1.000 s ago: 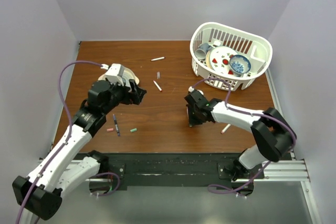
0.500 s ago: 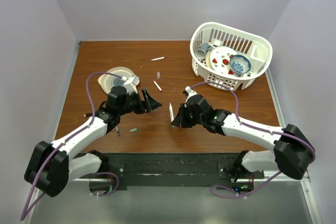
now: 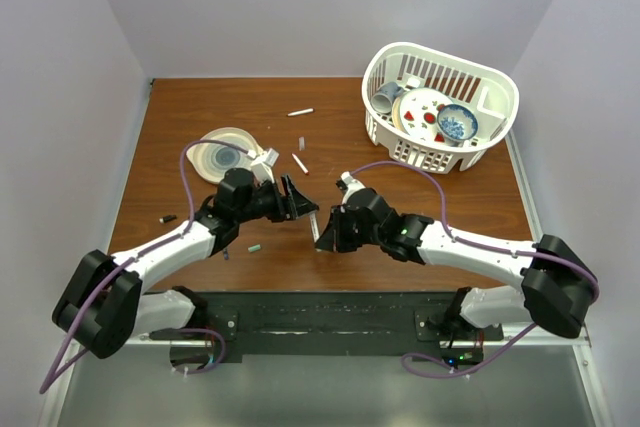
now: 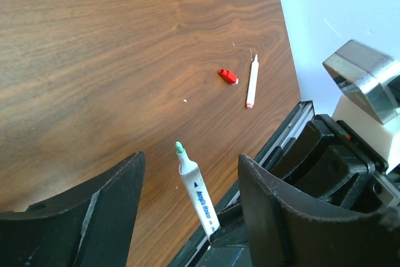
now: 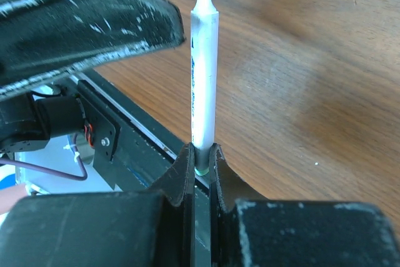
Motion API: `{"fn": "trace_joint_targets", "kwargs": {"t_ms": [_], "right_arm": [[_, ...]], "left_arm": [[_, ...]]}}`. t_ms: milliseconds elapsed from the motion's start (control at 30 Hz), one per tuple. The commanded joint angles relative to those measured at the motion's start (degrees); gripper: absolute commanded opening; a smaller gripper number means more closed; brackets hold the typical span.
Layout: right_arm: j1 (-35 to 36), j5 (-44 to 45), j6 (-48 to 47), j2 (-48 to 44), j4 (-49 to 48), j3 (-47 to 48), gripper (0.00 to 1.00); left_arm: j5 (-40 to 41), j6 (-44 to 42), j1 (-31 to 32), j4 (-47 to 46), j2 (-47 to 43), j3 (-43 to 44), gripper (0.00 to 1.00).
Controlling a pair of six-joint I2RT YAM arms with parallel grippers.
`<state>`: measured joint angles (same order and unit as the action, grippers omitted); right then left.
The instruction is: Insert the pens into the pen caps
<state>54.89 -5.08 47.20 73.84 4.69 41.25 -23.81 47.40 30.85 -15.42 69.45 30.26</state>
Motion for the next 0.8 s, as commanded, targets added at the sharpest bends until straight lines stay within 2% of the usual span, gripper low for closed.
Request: {"fn": "trace_joint_targets", "kwargs": {"t_ms": [0,233,500,533,567,600,633,667,700,767], "right_arm": [[0.48,1.04,0.79,-0.89,-2.23,2.78,0.0],[1.36,2.62,1.75,-1.33,-2.32,3.04,0.0],[1.8,3.76,2.63,-1.51,-1.79,3.83,0.0],[1.88,3.76,2.72,-1.51,-1.87,3.83,0.0],[2.14,3.68,2.72,-1.42,-1.88,3.75,0.0],[2.06,3.68,2.72,-1.33,-1.96,3.75,0.0],[2.15,3.07,2.63,-1.25,-2.22,3.75,0.0],[2.15,2.36,2.46,-1.16,-2.4,3.57,0.0],[2.15,1.31,2.2,-1.25,-2.93,3.4,0.09],[2.15,-2.11,2.11,-2.03,-6.51,1.3,0.21]], "left_arm": [[0.61,0.68,0.7,-3.38,-0.02,-0.82,0.65],[-1.23,3.14,1.58,-5.93,1.04,-0.99,0.42],[-0.71,2.88,2.63,-3.57,1.65,-0.55,0.38],[-0.88,2.88,2.55,-3.65,1.57,-0.73,0.25],[-0.97,2.96,2.72,-3.74,1.57,-0.82,0.18],[-1.06,3.05,2.81,-3.65,1.13,-0.99,0.05],[-1.23,3.23,2.81,-3.83,0.86,-1.17,0.0],[-1.5,3.49,2.81,-4.0,0.6,-1.26,0.0],[-1.85,3.67,2.81,-4.53,-0.01,-1.52,0.0],[-4.13,4.45,2.81,-7.6,-0.98,-2.48,0.0]]}}
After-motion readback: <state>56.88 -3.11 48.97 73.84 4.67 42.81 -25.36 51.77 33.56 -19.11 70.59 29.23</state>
